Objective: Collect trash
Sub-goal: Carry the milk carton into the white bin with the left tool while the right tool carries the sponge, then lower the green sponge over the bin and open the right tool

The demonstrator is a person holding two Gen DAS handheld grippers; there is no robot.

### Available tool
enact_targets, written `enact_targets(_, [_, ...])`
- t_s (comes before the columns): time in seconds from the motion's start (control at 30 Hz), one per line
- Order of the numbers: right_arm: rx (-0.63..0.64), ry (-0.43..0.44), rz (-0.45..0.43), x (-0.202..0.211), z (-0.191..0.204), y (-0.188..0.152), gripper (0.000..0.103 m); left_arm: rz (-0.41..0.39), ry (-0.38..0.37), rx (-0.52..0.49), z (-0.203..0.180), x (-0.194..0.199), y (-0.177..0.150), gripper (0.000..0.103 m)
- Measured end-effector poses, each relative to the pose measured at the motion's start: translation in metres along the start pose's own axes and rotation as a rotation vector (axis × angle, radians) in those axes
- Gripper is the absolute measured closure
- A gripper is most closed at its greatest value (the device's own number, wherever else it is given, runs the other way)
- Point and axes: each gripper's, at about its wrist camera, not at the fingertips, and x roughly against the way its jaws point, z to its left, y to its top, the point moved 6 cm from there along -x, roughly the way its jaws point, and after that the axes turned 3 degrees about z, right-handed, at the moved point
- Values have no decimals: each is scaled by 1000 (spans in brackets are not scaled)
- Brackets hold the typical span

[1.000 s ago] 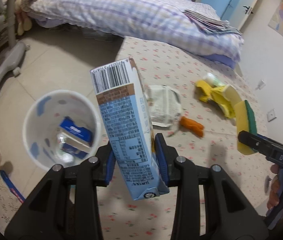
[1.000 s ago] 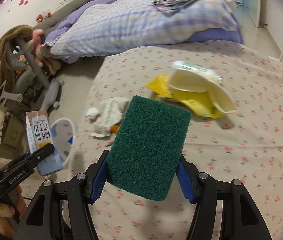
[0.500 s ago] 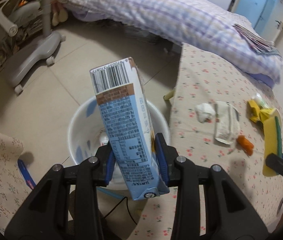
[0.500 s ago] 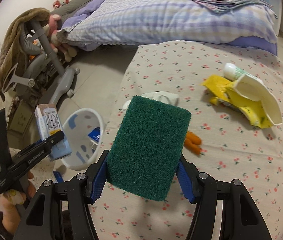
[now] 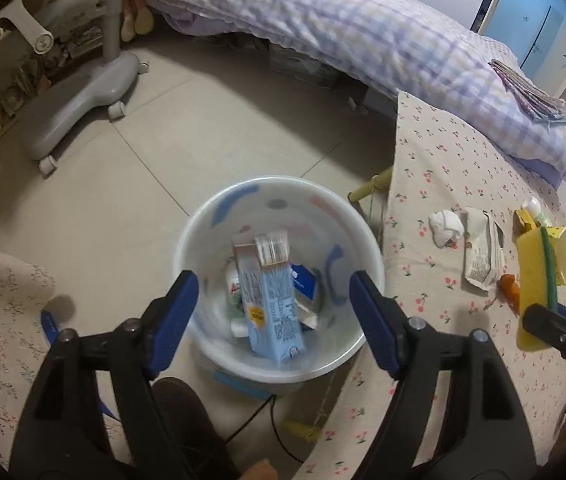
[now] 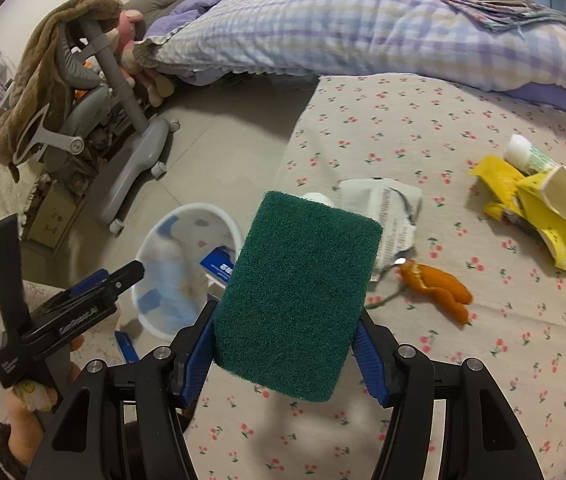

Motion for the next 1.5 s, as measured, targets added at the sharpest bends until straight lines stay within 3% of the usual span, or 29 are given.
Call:
enact_targets(0.23, [26,17,25,-21,21,3,39,1,42,2,31,9,-9,18])
enact_targets(0.93, [163,88,36,-79,107,10,37,36,71,119,105,14,-29,17])
enact_targets(1.0, [161,103,22,-79,110,12,36,37,70,126,108,14,-30,17])
enact_targets(1.1, [153,97,1,-77,110,16,13,42,69,132,111,14,-31,15])
enact_targets(1.2, [160,83,-15,-70,108,17,13,42,68,135,110,14,-31,6])
enact_targets(1.5, [115,62,-29,-44,78,12,13,38,54,113,95,17,-30,4])
